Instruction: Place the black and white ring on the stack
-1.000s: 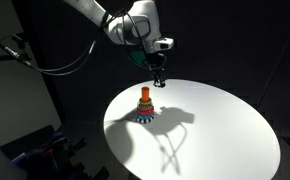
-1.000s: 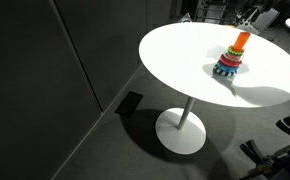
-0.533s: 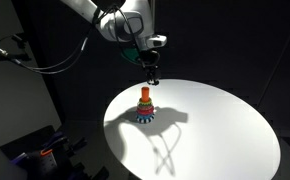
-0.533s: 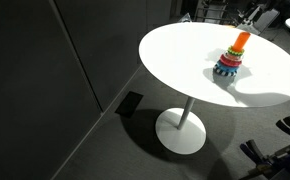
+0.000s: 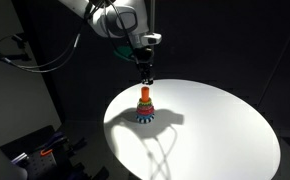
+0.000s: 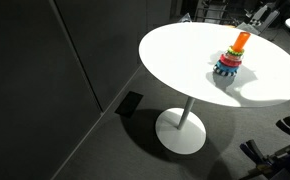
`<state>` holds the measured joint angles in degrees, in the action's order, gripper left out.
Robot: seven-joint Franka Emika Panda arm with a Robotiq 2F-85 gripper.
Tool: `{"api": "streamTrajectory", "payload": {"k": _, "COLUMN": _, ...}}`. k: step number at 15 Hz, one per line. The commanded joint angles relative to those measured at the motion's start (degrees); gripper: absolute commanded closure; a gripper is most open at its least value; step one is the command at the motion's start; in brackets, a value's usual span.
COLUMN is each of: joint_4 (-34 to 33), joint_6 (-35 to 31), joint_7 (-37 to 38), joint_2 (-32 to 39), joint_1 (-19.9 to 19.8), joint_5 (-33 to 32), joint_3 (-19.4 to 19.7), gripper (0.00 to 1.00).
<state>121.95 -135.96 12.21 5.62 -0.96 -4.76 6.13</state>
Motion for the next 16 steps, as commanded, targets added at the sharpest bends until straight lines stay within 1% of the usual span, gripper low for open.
{"api": "streamTrajectory", "payload": {"k": 1, "joint_4": 2.4, "joint_6": -0.2, "joint_7": -1.2, "joint_2": -1.8, "joint_1": -0.8, "joint_5": -0.1, "joint_3": -0.7, "gripper": 0.59}}
{"api": "streamTrajectory", "payload": {"k": 10, "joint_4": 5.0, "joint_6": -7.5, "joint_7": 0.3, "joint_2": -1.2, "joint_1": -0.5, "joint_5": -1.6, "joint_3": -0.8, "gripper": 0.59}}
{"api": "streamTrajectory", "payload": {"k": 16, "joint_4": 4.9, "joint_6": -8.7, "joint_7": 0.1, "joint_2": -0.2, "joint_1": -0.5, "joint_5": -1.5, "joint_3": -0.8, "gripper": 0.59}}
